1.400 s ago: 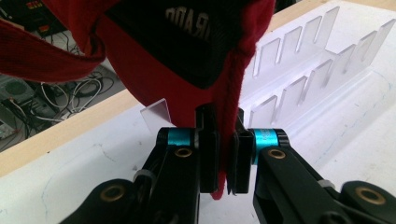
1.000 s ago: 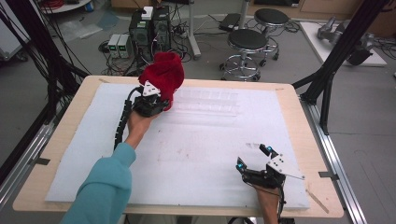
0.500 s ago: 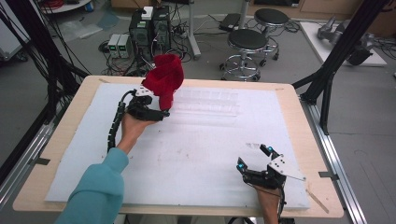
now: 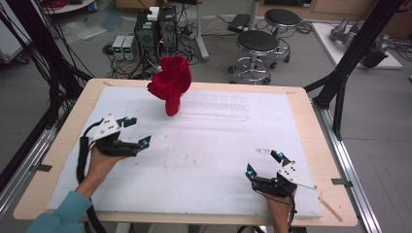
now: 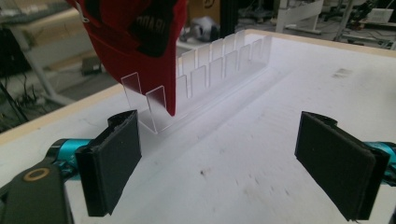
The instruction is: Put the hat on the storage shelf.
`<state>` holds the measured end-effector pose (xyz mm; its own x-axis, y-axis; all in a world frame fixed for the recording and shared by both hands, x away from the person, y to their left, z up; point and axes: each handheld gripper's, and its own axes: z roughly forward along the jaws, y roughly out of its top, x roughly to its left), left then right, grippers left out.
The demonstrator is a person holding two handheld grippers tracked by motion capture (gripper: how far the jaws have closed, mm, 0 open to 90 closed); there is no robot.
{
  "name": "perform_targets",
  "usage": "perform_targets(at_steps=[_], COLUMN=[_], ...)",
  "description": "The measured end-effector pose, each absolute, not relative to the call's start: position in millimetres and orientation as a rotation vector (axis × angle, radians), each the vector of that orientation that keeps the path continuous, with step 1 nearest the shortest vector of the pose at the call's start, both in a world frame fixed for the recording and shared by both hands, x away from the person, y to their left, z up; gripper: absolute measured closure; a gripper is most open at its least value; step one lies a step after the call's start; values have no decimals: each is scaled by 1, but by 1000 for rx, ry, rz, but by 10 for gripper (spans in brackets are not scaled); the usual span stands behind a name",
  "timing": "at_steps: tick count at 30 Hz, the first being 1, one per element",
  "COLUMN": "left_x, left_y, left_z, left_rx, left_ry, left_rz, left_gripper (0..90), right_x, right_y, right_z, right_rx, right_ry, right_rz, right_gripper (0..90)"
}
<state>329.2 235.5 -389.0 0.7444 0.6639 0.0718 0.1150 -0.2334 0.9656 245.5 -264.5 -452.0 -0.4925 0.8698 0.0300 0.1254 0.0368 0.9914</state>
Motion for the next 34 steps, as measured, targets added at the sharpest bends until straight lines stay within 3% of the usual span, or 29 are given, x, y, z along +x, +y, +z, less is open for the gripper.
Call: perform_targets(at_steps=[4,9,34], left_x=[290,267,255], left_y=[271,296,318], left_z=[-407,-429,-455], left_rx=[1657,1571,1455], left_ry=[550,556,624], left_rz=[648,695,723], left_gripper=[148,146,146], right_x=[245,245,242], right_y=[-264,-264,-265], right_z=[-452,-452,-453], right_rx=[1012,1014,987], right_ry=[1689,1684,1652], right_rz=[1502,1501,1520], right_gripper=[5,5,5])
